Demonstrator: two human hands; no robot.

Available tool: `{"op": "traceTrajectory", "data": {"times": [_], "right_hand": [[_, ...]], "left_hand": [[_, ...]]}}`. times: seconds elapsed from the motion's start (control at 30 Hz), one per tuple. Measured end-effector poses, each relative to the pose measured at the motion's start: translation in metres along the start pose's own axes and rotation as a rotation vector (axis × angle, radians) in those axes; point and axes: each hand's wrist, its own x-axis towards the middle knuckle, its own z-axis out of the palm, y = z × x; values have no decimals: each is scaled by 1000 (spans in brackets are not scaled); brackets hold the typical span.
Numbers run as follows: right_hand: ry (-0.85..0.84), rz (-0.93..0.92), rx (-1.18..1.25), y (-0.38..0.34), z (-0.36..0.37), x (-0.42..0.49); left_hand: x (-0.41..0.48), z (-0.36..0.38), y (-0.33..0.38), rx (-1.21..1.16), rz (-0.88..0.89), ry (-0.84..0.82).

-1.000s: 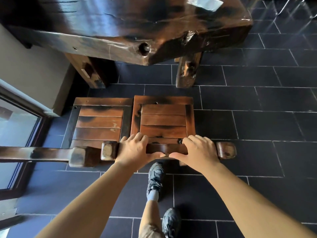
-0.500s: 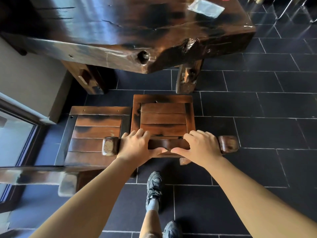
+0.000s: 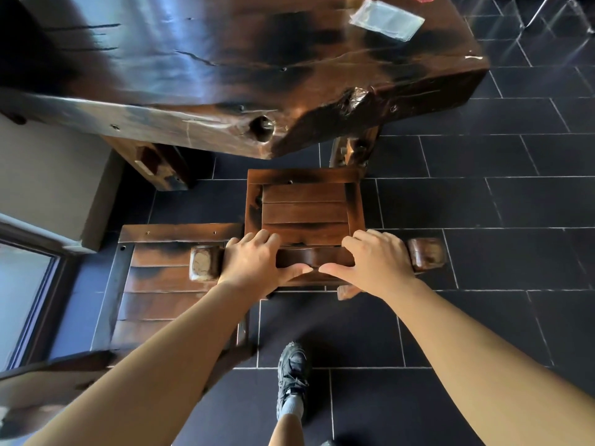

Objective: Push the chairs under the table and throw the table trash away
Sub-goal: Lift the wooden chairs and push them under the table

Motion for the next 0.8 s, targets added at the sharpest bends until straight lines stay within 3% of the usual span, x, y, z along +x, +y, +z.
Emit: {"op": "traceTrajectory", "data": {"times": [0.47, 0.63, 0.8], "right_hand": [[-7, -12, -12, 30, 0, 80], [81, -41, -60, 31, 6, 85], [48, -29, -69, 31, 7, 85]], "left_hand": [[82, -9, -16, 3, -1, -15], [89, -8, -20, 4, 19, 7], [89, -9, -19, -8, 23, -5]]}}
